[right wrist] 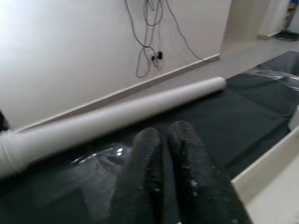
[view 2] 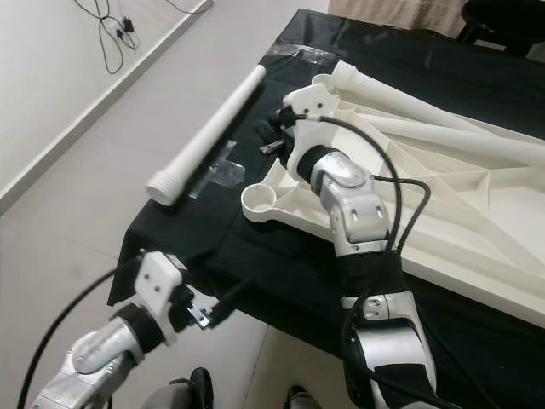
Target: Building children table
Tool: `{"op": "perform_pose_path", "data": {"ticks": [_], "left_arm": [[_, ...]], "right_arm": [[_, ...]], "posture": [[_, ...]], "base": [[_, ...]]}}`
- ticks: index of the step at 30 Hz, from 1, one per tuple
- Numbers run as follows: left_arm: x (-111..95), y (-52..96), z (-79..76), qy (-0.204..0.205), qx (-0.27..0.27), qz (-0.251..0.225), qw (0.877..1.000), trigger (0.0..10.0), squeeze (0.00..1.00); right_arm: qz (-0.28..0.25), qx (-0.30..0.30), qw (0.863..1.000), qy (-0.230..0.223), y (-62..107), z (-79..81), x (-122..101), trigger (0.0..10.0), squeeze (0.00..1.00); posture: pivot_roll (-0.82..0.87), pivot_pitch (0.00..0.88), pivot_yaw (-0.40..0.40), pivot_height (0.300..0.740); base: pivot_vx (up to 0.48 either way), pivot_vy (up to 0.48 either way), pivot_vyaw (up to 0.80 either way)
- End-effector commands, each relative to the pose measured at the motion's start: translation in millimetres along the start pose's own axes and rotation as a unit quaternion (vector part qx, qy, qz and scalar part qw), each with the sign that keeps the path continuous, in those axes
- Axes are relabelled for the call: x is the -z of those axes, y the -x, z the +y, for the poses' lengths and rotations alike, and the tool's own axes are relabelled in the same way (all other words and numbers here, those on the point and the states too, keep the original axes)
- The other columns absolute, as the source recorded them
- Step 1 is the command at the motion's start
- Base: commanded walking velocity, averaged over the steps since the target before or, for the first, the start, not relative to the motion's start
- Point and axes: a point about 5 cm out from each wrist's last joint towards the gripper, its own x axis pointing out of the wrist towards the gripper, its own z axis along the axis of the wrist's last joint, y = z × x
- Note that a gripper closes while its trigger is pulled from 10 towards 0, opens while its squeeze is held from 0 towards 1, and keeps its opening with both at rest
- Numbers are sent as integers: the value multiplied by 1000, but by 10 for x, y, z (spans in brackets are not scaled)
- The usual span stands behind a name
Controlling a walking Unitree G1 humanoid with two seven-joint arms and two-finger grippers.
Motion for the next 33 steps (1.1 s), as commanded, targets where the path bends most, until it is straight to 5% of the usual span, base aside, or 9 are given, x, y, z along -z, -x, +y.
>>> {"op": "perform_pose_path", "data": {"ticks": [1,2,3,4,6,12,24,33], "left_arm": [[87,30,11,17,-4,19,1000,10000,0],[55,44,116,37,-35,11,999,10000,0],[17,65,250,58,-74,0,996,10000,0],[17,65,250,58,-74,0,996,10000,0],[-41,120,510,66,-139,-14,988,10000,0],[-38,152,643,55,-177,-9,983,10000,0],[145,-1,354,50,-150,25,987,10000,0],[207,-22,427,42,-166,38,984,10000,0]], "right_arm": [[18,3,1000,4,4,6,79,0,0],[12,7,1000,1,6,27,75,7412,0],[6,5,1000,-2,12,68,75,10000,0],[6,5,1000,-2,12,68,75,10000,0],[-9,1,1000,-13,27,140,83,10000,0],[-19,-4,999,-37,51,241,152,10000,0],[-31,26,997,-60,173,280,342,10000,0],[-48,35,995,-75,273,249,410,10000,0]], "posture": [[76,271,-9,740],[70,266,-3,740],[70,266,-3,740],[70,266,-3,740],[74,264,-4,740],[73,259,2,740],[51,244,18,740],[52,220,27,740]], "base": [[0,0,0],[0,0,0],[0,0,0],[0,0,0],[0,0,0],[0,0,0],[0,0,0],[0,0,0]]}}
